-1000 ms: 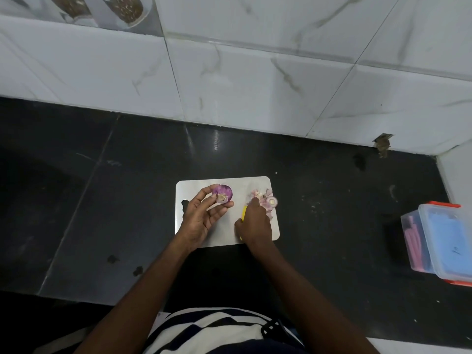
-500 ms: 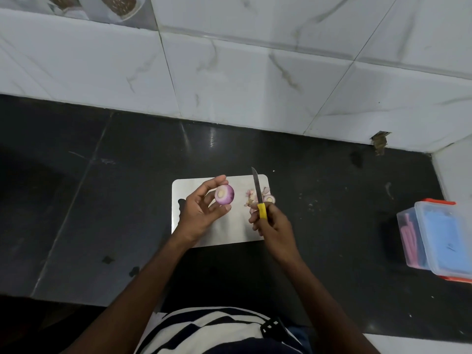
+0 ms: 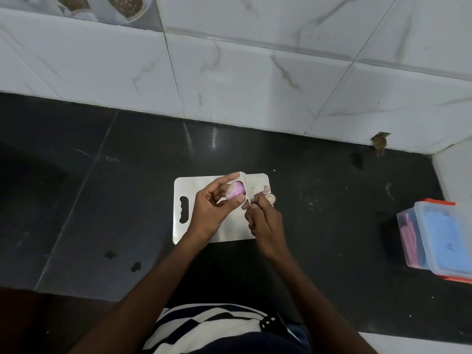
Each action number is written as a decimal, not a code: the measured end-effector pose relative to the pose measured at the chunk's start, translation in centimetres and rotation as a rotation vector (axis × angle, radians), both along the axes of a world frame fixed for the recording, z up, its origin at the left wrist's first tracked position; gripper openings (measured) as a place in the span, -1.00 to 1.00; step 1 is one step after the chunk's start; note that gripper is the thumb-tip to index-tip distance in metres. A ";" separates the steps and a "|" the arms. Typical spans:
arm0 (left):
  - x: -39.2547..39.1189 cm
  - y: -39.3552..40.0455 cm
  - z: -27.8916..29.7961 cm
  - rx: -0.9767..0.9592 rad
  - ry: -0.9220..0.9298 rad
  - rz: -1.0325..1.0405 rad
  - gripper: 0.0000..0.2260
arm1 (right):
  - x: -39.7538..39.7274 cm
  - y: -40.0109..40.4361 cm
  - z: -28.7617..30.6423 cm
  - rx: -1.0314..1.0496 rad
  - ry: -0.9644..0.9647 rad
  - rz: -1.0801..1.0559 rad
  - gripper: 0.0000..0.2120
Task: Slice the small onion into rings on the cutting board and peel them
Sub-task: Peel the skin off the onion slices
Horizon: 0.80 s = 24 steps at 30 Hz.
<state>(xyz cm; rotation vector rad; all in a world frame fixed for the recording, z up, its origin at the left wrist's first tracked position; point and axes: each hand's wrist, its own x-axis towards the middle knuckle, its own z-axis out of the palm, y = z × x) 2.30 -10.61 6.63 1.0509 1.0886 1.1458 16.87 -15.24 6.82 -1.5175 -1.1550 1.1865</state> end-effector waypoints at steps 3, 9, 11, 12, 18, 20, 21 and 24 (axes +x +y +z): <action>1.0 -0.7 0.1 -0.054 -0.066 -0.003 -0.65 | -0.7 0.0 0.3 0.080 -0.160 -0.011 -0.77; 0.7 -1.3 -0.4 -0.115 -0.083 -0.136 -0.53 | -0.8 0.4 1.3 0.122 -0.150 -0.049 -0.76; 0.5 -1.2 -0.2 -0.160 -0.189 -0.149 -0.49 | -0.7 0.6 1.7 0.108 -0.112 -0.047 -0.71; 0.5 -1.0 0.0 -0.185 -0.240 -0.153 -0.51 | -0.7 0.6 1.9 0.103 -0.096 -0.052 -0.69; 0.9 -0.8 0.3 -0.240 -0.435 -0.124 -0.59 | -0.6 0.9 2.5 0.104 -0.164 -0.068 -0.68; 1.1 -0.9 0.6 -0.257 -0.457 -0.093 -0.65 | -0.8 1.0 2.7 0.109 -0.243 -0.062 -0.71; 1.2 -0.9 0.6 -0.252 -0.452 -0.089 -0.66 | -0.9 1.1 2.7 0.117 -0.271 -0.060 -0.71; 1.5 -0.9 0.4 -0.225 -0.443 -0.085 -0.67 | -0.9 1.3 2.7 0.127 -0.311 -0.075 -0.65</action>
